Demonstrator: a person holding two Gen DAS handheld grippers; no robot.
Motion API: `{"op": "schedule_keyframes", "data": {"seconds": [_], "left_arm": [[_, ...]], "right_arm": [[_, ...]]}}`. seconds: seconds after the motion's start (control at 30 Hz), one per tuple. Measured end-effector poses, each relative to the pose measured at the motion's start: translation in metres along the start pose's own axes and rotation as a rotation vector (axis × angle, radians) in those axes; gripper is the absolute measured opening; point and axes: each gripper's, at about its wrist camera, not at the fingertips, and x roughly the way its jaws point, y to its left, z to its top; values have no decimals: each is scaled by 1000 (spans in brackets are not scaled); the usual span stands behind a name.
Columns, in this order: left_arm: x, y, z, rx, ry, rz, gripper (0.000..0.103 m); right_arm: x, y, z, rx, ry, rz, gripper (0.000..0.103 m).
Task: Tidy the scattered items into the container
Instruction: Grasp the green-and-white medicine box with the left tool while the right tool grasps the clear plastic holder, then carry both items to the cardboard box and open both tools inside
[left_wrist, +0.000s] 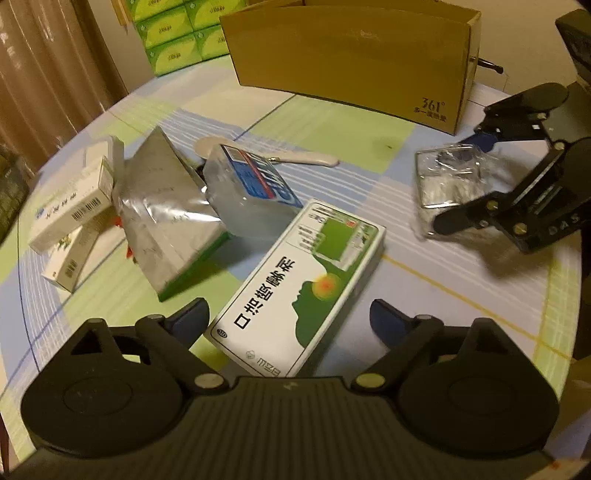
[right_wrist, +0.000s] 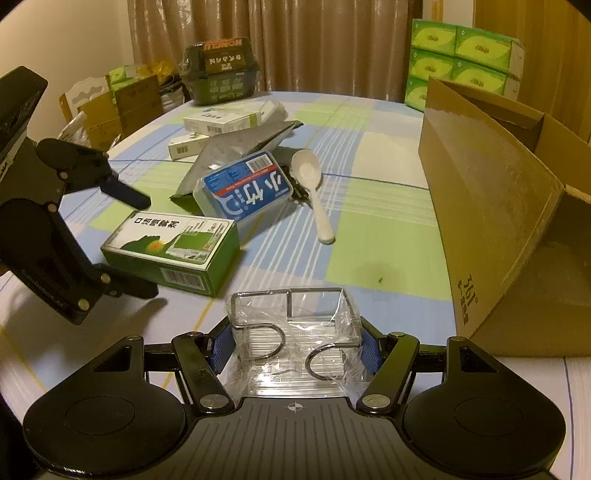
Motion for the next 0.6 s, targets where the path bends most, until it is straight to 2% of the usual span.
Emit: {"op": "schedule_keyframes", "data": {"seconds": [0.07, 0.13, 0.23, 0.43, 0.5, 0.53, 0.6], "left_arm": [[-6, -5, -3, -14, 15, -23, 88], [-13, -13, -4, -26, 32, -56, 77], [-23, -26, -7, -46, 45, -97, 71], [-8, -31, 1, -122, 44, -42, 69], [1, -30, 5, -139, 55, -33, 63], [5, -30, 6, -143, 59, -22, 55], [8, -28, 8, -167, 54, -23, 52]], "right_arm": [[1, -2, 1, 5, -2, -3, 64], [0, -3, 0, 10, -2, -4, 64], [-3, -4, -2, 23, -3, -9, 64], [-10, -4, -7, 39, -4, -26, 64], [-11, -5, -8, 47, -3, -29, 64], [-12, -5, -7, 49, -3, -31, 64], [-11, -6, -7, 50, -3, -31, 64]]}}
